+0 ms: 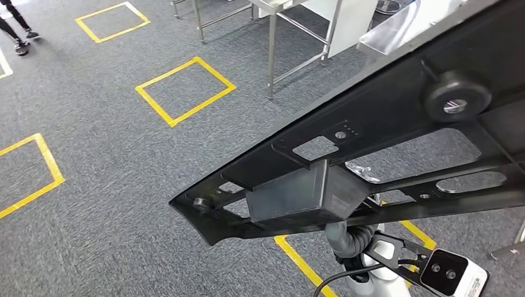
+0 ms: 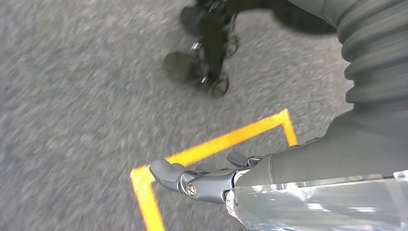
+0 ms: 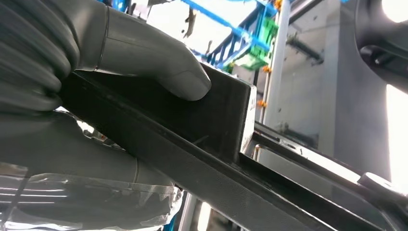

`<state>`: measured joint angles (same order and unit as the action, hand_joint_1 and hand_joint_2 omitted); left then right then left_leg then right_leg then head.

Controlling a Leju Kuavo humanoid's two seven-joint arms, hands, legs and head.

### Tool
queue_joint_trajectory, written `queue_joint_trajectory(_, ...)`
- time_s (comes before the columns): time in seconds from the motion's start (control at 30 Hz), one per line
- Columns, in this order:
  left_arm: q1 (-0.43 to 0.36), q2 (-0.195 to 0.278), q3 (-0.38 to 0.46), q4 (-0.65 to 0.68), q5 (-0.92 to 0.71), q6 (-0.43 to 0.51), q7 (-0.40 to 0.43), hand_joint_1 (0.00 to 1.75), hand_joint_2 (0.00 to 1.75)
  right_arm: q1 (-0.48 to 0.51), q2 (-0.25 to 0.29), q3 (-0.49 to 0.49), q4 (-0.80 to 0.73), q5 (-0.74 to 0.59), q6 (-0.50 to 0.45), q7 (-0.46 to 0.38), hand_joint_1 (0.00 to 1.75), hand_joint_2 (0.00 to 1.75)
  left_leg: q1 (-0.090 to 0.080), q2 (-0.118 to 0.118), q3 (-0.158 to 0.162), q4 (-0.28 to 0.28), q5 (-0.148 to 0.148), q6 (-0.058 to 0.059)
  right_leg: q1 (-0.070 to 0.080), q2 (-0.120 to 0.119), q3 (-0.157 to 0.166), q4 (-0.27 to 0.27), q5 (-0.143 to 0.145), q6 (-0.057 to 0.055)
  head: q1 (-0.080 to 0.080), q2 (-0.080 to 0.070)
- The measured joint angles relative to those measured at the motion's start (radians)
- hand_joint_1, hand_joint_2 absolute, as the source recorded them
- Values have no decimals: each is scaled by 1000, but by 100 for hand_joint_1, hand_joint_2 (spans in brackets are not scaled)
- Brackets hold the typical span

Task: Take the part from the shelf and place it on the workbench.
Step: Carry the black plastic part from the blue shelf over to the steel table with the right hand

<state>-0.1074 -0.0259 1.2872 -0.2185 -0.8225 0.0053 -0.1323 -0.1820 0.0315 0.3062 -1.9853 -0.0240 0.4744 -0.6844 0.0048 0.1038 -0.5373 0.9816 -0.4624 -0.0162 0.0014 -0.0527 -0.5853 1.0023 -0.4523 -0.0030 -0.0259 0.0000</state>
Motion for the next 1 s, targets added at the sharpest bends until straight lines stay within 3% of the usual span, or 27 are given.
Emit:
queue_joint_trajectory(0.03, -1, 10, 6, -2, 4, 3, -2, 0, 175, 3, -1, 0, 0, 0, -1, 0, 175, 175, 2, 8, 3, -1, -2, -7, 0, 12, 0, -1, 1, -6, 0, 0)
queue_joint_trajectory(0.07, -3, 19, 11, -3, 7, 5, -4, 0, 175, 6, -1, -1, -1, 0, -2, 0, 175, 175, 4, 0, 5, 4, -9, -13, -1, 23, 1, -3, 2, -12, 0, 0)
queue_joint_trajectory(0.13, -5, 36, 20, -5, 11, 8, -6, 0, 175, 9, -2, -2, -1, -1, -4, 0, 175, 175, 8, -46, -18, 64, -50, -22, -6, 43, 6, -9, 5, -24, 0, 0)
queue_joint_trajectory(0.17, -4, 43, 25, -6, 13, 8, -6, 0, 175, 10, -2, -2, -1, -2, -4, 0, 175, 175, 10, -74, -45, 124, -82, -25, -6, 53, 7, -10, 6, -28, 0, 0)
queue_joint_trajectory(0.23, 2, 48, 33, -6, 14, 7, -6, 0, 175, 13, -2, -3, 0, -4, -4, 0, 175, 175, 10, -95, -120, 273, -145, -26, -3, 77, 7, -9, 5, -33, 0, 0)
queue_joint_trajectory(0.27, 4, 49, 35, -6, 15, 6, -7, 0, 175, 16, -2, -3, 1, -6, -3, 0, 175, 175, 10, -97, -145, 317, -154, -25, 0, 90, 7, -8, 5, -34, 0, 0)
queue_joint_trajectory(0.3, 5, 49, 36, -6, 15, 3, -8, 0, 175, 18, -2, -3, 2, -8, -1, 0, 175, 175, 10, -98, -154, 326, -143, -23, 2, 104, 8, -7, 5, -35, 0, 0)
queue_joint_trajectory(0.33, 5, 50, 37, -6, 14, 0, -10, 0, 175, 19, -2, -3, 3, -10, 1, 0, 175, 175, 10, -101, -141, 287, -111, -19, 3, 117, 10, -7, 4, -35, 0, 0)
queue_joint_trajectory(0.37, 4, 50, 37, -6, 14, -3, -13, 0, 175, 19, -2, -3, 4, -12, 2, 0, 175, 175, 10, -111, -109, 212, -65, -15, 4, 129, 13, -6, 3, -34, 0, 0)
queue_joint_trajectory(0.43, 3, 49, 37, -6, 12, -10, -21, 0, 175, 18, -2, -3, 5, -14, 4, 0, 175, 175, 10, -149, -42, 66, -6, -5, 5, 152, 15, -4, 1, -29, 0, 0)
queue_joint_trajectory(0.5, 3, 48, 37, -6, 9, -14, -28, 0, 175, 19, -2, -4, 7, -14, 5, 0, 175, 175, 7, -165, -17, 12, 3, 2, 2, 171, 10, -3, 2, -19, 0, 0)
queue_joint_trajectory(0.57, 0, 47, 37, -6, 5, -15, -31, 0, 175, 23, -2, -6, 8, -14, 4, 0, 175, 175, 6, -147, -14, 6, 8, 10, -1, 182, 6, -4, 3, -6, 0, 0)
queue_joint_trajectory(0.63, -3, 46, 36, -6, 3, -14, -32, 0, 175, 24, -2, -10, 8, -14, 4, 0, 175, 175, 9, -127, -9, -6, 13, 23, 2, 143, -8, 25, -19, 5, 0, 0)
queue_joint_trajectory(0.7, -2, 46, 36, -6, 2, -14, -31, 0, 175, 23, -2, -11, 8, -13, 4, 0, 175, 175, 9, -104, -7, -11, 14, 30, 2, 82, -63, 136, -79, 13, 0, 0)
queue_joint_trajectory(0.77, 2, 45, 36, -6, 2, -14, -28, 0, 175, 24, -2, -11, 11, -13, 4, 0, 175, 175, 7, -78, -7, -11, 12, 32, -4, 62, -132, 269, -130, 20, 0, 0)
queue_joint_trajectory(0.8, 2, 45, 37, -6, 3, -14, -27, 0, 175, 24, -2, -11, 13, -13, 5, 0, 175, 175, 7, -66, -6, -11, 10, 32, -7, 60, -148, 297, -131, 22, 0, 0)
queue_joint_trajectory(0.83, 1, 44, 37, -6, 4, -15, -26, 0, 175, 24, -2, -11, 14, -13, 5, 0, 175, 175, 7, -54, -5, -10, 8, 31, -9, 56, -140, 278, -110, 24, 0, 0)
queue_joint_trajectory(0.87, 0, 43, 37, -6, 4, -16, -26, 0, 175, 24, -2, -11, 15, -13, 5, 0, 175, 175, 7, -44, -2, -9, 5, 28, -11, 48, -110, 219, -74, 25, 0, 0)
queue_joint_trajectory(0.93, -2, 39, 37, -6, 5, -18, -26, 0, 175, 22, -2, -11, 16, -13, 3, 0, 175, 175, 4, -26, 5, -6, -3, 20, -9, 7, -31, 66, -13, 19, 0, 0)
queue_joint_trajectory(1.0, -2, 37, 37, -6, 5, -19, -27, 0, 175, 20, -2, -11, 16, -13, -1, 0, 175, 175, 0, -11, 10, -3, -10, 9, -3, -16, 3, -1, 3, 8, 0, 0)
